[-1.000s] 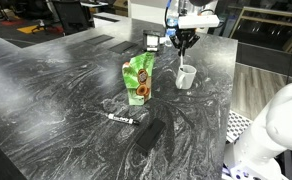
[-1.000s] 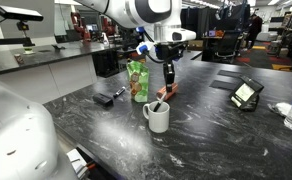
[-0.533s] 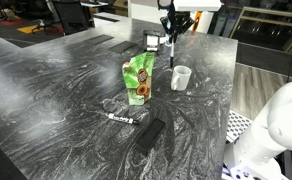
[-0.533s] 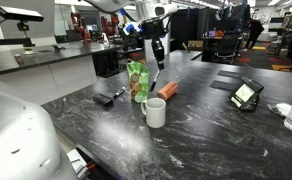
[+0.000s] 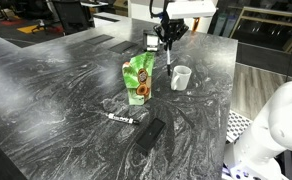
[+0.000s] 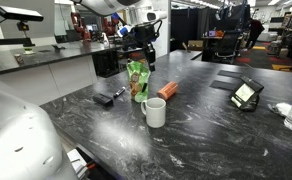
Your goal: Take the marker out of the mug.
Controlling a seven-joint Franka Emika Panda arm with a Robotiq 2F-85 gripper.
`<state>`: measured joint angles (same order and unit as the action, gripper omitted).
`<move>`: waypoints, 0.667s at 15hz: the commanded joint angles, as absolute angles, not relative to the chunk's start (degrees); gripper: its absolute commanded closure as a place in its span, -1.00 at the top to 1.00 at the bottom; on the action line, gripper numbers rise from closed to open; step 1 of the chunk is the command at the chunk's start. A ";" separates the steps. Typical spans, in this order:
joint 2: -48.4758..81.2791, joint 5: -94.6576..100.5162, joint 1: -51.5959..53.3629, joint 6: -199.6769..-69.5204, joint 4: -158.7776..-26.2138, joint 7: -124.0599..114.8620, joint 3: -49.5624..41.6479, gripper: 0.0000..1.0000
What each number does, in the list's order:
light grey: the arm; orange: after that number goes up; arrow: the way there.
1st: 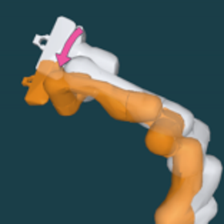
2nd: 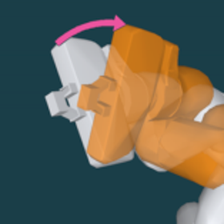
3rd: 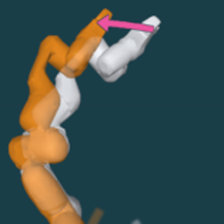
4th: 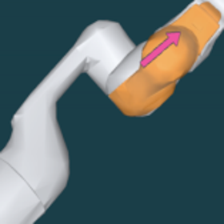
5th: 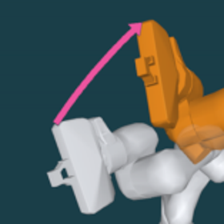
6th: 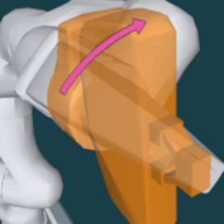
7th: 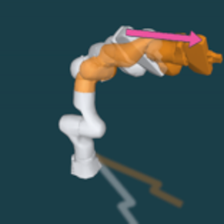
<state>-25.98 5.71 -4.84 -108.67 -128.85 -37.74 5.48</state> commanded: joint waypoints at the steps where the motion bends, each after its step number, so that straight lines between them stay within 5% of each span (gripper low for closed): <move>1: -22.99 6.67 -6.26 -108.93 -129.98 -36.49 4.02 -0.95; 10: -16.57 -2.58 -4.78 -105.48 -132.07 -21.10 -1.29 -0.95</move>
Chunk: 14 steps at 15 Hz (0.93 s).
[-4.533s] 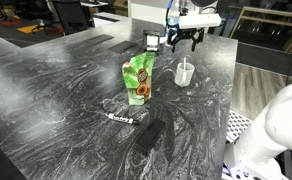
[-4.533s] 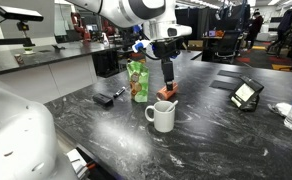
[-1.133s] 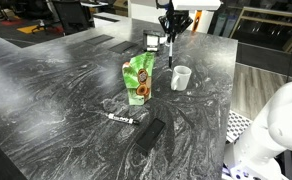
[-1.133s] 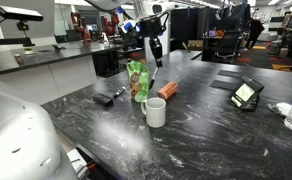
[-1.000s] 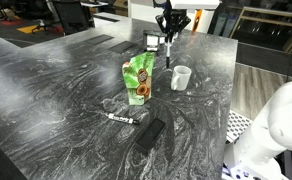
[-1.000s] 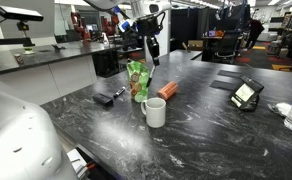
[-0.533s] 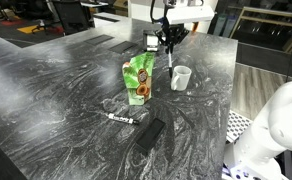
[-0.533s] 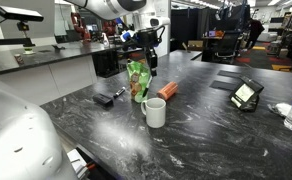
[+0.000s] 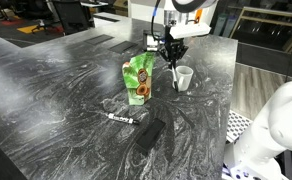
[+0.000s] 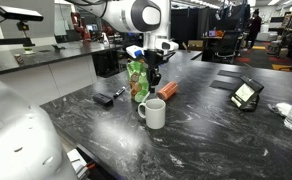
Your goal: Take the marker out of the mug.
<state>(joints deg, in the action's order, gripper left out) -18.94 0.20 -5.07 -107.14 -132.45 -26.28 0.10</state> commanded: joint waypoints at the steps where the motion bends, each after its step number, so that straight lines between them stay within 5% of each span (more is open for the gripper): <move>1: -16.05 -3.56 -4.78 -105.69 -132.15 -19.54 -1.70 -0.95; 5: -14.54 -7.49 -4.33 -106.55 -132.44 -13.07 -2.74 -0.95; 6: -14.49 -8.59 -4.16 -106.53 -132.46 -10.80 -3.05 -0.29; 7: -14.51 -9.62 -3.99 -106.83 -132.52 -8.21 -3.41 -0.28; 14: -17.25 -7.76 -4.13 -109.29 -131.45 0.85 -3.88 0.68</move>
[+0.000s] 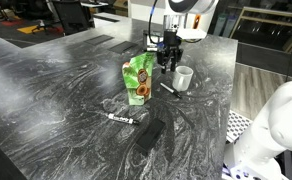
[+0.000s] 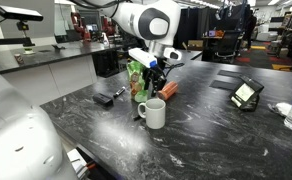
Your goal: Take the marker out of the mug.
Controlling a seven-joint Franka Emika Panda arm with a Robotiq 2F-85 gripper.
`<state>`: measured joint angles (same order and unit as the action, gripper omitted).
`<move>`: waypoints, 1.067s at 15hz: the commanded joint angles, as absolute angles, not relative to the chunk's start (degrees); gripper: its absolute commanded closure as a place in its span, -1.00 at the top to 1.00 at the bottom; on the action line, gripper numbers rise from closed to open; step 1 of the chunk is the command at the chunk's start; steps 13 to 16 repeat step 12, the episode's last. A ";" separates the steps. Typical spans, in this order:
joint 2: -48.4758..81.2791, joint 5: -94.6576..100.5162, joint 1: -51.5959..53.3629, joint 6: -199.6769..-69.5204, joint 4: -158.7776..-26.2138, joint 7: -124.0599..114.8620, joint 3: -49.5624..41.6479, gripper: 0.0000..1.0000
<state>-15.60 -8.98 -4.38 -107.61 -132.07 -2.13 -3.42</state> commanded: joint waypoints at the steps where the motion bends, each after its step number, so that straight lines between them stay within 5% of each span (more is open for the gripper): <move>1: -21.74 -9.26 -1.75 -112.25 -135.80 -2.56 -0.69 0.84; 3: -24.56 -10.22 -0.16 -114.55 -136.64 -3.10 0.92 1.00; 16: -31.21 -8.80 4.80 -115.79 -135.86 -9.24 6.66 1.00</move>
